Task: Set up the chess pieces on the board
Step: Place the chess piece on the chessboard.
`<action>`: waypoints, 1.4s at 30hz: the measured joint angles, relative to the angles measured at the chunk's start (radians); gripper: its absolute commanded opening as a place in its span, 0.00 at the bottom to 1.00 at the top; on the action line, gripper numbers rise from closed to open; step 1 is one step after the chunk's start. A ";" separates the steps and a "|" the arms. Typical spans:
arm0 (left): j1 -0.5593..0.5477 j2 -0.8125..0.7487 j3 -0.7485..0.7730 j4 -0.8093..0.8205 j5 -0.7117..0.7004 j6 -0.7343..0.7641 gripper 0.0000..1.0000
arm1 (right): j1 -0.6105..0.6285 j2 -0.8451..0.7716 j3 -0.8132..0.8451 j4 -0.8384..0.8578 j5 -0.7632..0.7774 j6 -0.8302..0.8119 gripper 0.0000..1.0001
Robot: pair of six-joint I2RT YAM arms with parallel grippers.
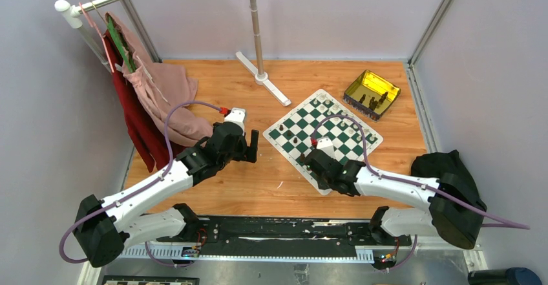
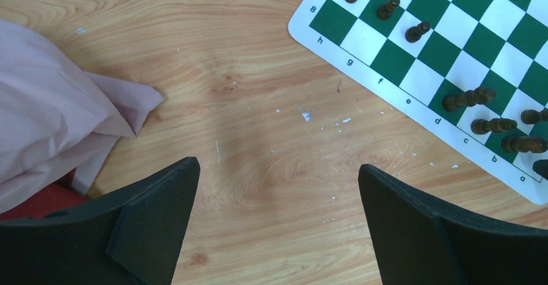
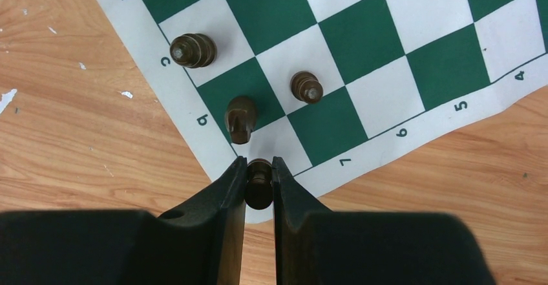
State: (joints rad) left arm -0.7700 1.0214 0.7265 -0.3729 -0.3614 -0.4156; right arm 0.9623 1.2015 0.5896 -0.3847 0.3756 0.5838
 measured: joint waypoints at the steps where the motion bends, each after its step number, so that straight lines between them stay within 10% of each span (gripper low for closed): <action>1: 0.000 0.000 0.000 0.000 0.000 0.001 1.00 | 0.000 0.002 0.000 0.000 0.005 0.003 0.00; 42: 0.000 -0.003 -0.020 0.002 0.010 0.003 1.00 | 0.005 0.029 -0.031 0.024 0.044 0.034 0.03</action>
State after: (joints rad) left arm -0.7700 1.0183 0.7063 -0.3710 -0.3511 -0.4129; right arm 0.9672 1.2308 0.5591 -0.3603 0.4194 0.6174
